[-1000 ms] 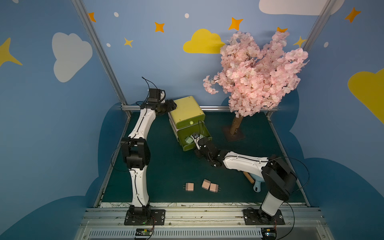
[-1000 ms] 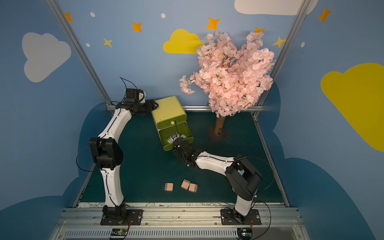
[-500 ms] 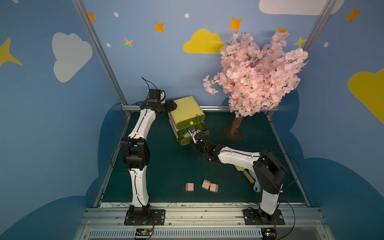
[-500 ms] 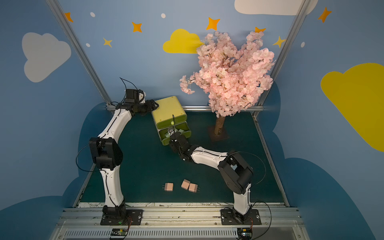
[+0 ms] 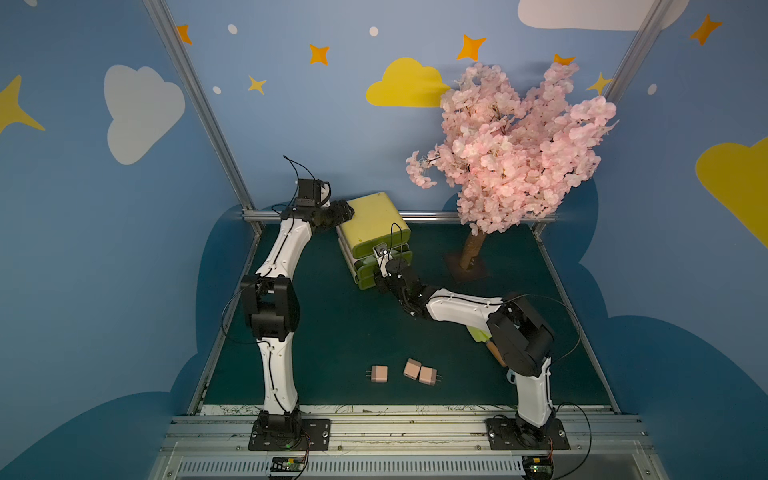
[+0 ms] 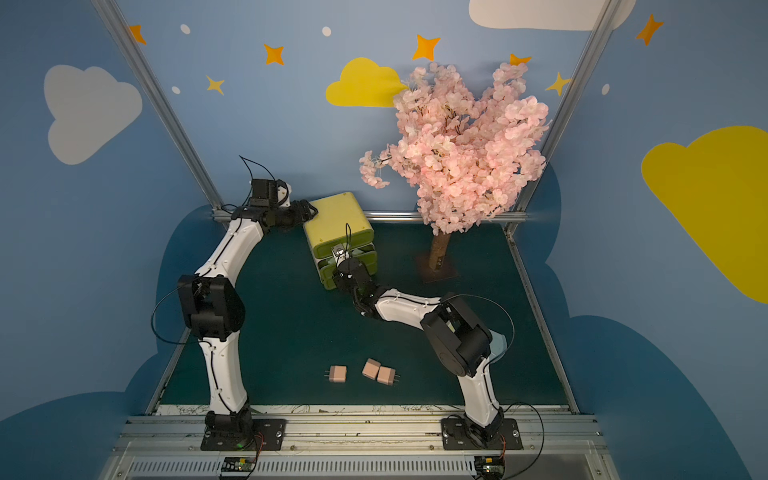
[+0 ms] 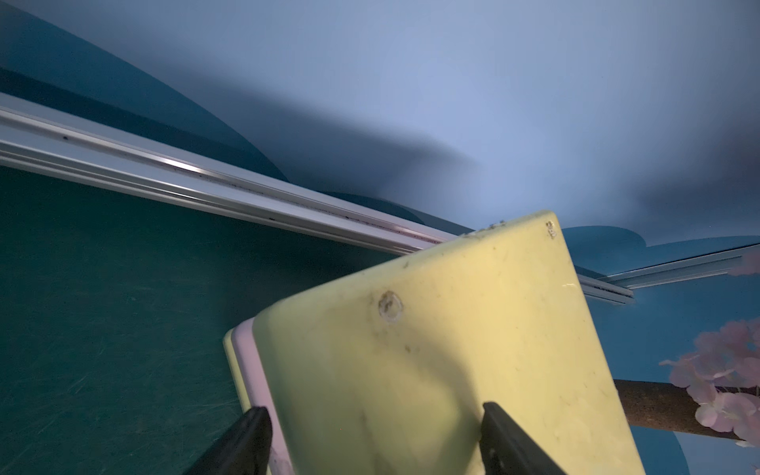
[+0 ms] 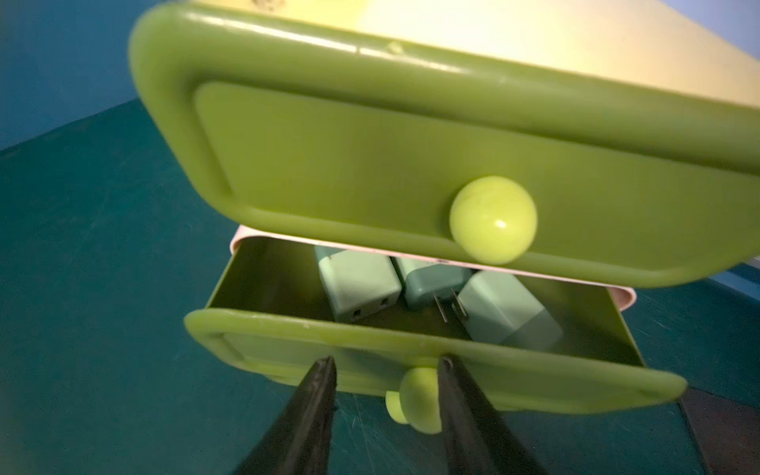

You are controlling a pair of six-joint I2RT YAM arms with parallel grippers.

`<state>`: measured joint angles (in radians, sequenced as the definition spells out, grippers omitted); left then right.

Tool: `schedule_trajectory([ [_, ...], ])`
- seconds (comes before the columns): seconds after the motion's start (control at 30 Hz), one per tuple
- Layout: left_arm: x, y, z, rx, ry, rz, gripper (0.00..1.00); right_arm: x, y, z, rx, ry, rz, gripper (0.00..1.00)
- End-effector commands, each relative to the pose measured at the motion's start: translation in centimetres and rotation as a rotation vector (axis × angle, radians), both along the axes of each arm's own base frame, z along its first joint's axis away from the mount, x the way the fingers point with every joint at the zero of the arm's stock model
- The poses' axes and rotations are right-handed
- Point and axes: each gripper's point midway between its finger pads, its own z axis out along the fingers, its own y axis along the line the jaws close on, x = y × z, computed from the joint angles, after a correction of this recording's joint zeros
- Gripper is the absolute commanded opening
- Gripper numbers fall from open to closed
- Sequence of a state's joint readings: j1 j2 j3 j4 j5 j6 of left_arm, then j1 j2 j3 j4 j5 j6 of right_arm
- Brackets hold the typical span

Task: Place the plugs into the drawer by color
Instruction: Close the drawer in the storage box.

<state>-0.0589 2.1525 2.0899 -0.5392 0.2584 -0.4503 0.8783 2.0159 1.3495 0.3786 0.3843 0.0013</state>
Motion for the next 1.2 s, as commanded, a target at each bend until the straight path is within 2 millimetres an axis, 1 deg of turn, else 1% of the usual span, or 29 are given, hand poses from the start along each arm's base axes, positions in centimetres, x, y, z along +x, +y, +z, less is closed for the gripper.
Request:
schedule_trajectory([
  [0.0,-2.4,0.8,-5.2,0.053,0.183,0.006,0.81,1.2,0.8,2.1,0.097,-0.067,-0.013,0.45],
  [0.6,-2.4,0.8,-5.2,0.05,0.184,0.009,0.81,2.7,2.5,0.7,0.16,-0.017,-0.011,0.46],
  [0.67,-2.4,0.9,-5.4,0.05,0.187,0.009,0.81,2.7,2.6,0.7,0.167,-0.011,-0.009,0.46],
  [0.73,-2.4,0.9,-5.4,0.05,0.187,0.01,0.81,2.2,2.4,1.2,0.187,0.003,-0.001,0.46],
  [0.8,-2.4,1.1,-5.6,0.051,0.192,0.013,0.81,0.9,1.7,2.0,0.23,0.037,0.022,0.47],
  [0.83,-2.4,1.2,-5.6,0.051,0.193,0.015,0.81,0.1,1.2,2.7,0.261,0.05,0.03,0.48],
  [0.9,-2.4,1.6,-5.6,0.048,0.194,0.024,0.81,-2.0,-0.3,2.7,0.332,0.11,0.047,0.5],
  [0.93,-2.4,1.8,-5.5,0.044,0.193,0.029,0.81,-2.5,-1.0,2.4,0.356,0.143,0.049,0.5],
  [1.0,-2.2,2.0,-5.4,0.042,0.189,0.035,0.81,-3.4,-2.1,1.1,0.404,0.229,0.053,0.5],
  [1.03,-2.2,2.1,-5.2,0.039,0.187,0.039,0.81,-3.5,-2.6,0.4,0.425,0.269,0.047,0.5],
  [1.1,-2.1,2.2,-5.3,0.037,0.185,0.044,0.81,-3.2,-3.8,-1.2,0.501,0.364,0.021,0.49],
  [1.17,-2.1,1.7,-5.3,0.01,0.189,0.024,0.81,-2.5,-4.7,-2.2,0.586,0.418,0.013,0.49],
])
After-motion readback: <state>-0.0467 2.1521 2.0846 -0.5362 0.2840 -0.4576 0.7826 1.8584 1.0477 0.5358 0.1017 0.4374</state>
